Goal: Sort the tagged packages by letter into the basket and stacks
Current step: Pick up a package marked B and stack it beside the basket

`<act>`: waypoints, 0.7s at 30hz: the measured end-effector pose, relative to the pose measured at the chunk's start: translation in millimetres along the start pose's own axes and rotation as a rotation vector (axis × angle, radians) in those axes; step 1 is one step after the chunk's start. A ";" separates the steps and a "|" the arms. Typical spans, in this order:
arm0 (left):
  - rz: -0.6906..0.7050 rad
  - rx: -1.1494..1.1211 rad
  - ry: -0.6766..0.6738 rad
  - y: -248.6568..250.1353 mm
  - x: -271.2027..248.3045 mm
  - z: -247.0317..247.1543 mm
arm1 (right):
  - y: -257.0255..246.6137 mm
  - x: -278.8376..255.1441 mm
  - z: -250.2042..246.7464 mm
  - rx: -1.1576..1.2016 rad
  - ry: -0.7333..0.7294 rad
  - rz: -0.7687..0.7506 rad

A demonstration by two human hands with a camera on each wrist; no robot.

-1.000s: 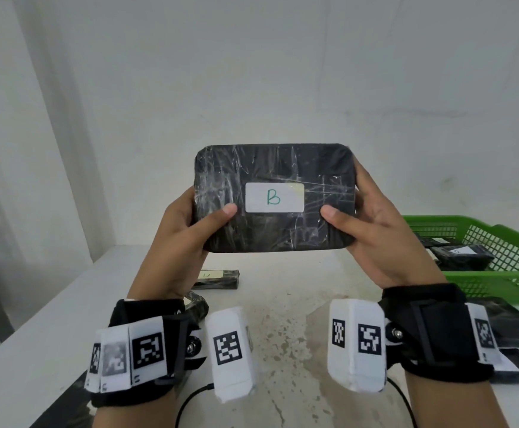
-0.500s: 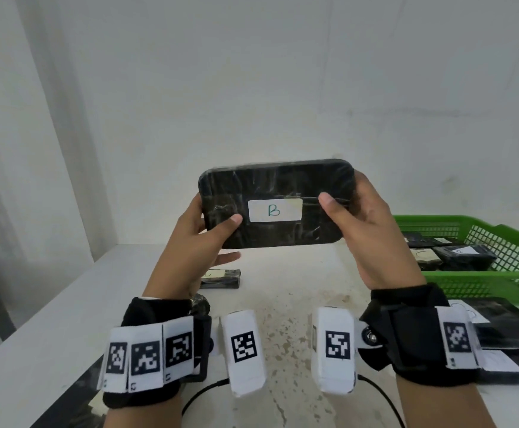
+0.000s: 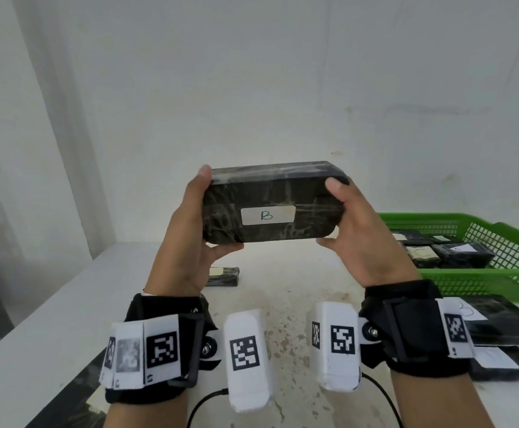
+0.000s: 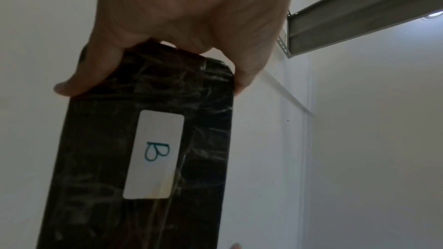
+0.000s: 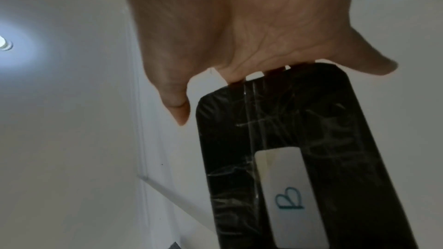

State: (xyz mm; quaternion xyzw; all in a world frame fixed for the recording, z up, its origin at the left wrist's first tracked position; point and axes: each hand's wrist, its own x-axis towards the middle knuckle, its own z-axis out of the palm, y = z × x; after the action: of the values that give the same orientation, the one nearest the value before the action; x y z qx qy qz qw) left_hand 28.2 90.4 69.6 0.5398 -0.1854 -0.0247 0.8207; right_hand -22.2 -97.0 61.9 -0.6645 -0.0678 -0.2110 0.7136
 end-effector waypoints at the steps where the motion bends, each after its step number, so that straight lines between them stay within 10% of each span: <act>1: 0.010 0.001 0.016 0.0 -0.9 2.5 | -0.6 -0.1 -0.2 0.011 -0.015 0.044; 21: 0.019 0.117 -0.101 -6.5 8.1 -9.3 | 3.7 2.9 1.9 0.189 0.115 0.051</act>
State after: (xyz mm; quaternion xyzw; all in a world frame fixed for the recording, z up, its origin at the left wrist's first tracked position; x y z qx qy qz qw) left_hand 39.8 93.9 62.8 0.5831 -0.2328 -0.0332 0.7776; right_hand -17.9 -95.7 59.8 -0.5824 -0.0295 -0.2234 0.7811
